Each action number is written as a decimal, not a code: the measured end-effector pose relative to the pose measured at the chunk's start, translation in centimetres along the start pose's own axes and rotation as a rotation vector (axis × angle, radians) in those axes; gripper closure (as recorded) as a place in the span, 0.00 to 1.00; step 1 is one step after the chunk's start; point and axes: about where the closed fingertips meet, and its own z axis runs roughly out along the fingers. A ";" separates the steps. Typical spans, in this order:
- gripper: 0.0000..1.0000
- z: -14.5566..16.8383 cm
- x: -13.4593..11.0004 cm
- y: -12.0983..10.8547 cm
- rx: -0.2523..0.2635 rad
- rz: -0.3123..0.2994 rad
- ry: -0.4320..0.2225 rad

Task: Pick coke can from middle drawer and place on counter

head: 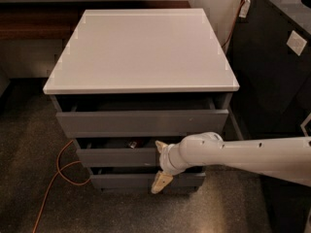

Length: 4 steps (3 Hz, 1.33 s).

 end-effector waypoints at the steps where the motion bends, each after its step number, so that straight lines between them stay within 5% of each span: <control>1: 0.00 2.1 0.5 0.0 0.002 -0.021 -0.007; 4: 0.00 9.1 2.8 -3.1 0.048 -0.071 0.039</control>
Offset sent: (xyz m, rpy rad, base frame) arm 0.0308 0.0130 -0.0479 -0.0455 -0.0714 0.0451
